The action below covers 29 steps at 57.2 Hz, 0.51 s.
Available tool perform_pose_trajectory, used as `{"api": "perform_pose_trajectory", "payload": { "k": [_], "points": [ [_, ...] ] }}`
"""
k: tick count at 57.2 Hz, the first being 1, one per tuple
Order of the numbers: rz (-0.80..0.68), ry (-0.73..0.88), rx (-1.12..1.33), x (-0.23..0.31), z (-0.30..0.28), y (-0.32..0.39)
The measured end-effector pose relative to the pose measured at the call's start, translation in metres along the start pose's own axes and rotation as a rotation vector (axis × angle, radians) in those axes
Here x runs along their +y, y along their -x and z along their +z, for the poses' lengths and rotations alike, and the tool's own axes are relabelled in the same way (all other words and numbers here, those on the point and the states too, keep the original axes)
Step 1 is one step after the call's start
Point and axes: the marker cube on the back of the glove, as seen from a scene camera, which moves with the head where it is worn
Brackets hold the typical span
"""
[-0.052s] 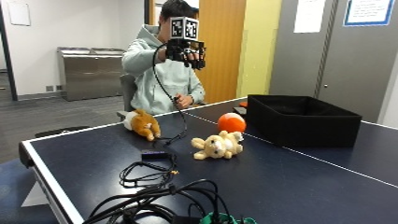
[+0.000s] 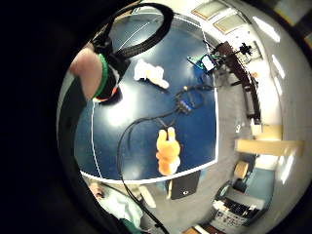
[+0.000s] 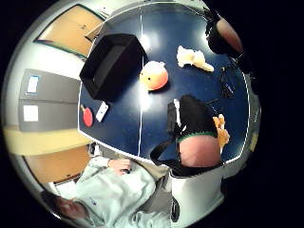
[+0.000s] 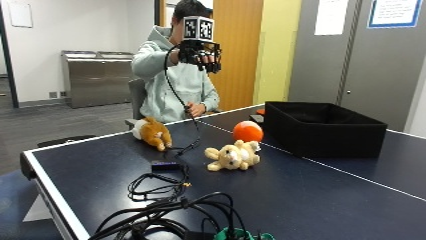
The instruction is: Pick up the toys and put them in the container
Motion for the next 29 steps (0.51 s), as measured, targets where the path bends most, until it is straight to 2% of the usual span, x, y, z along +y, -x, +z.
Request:
{"api": "perform_pose_trajectory", "payload": {
  "k": [16,29],
  "points": [
    [0.046,0.067,-0.003,-0.055,-0.008,-0.011],
    [0.065,0.066,-0.018,-0.122,0.050,-0.017]
  ]
}}
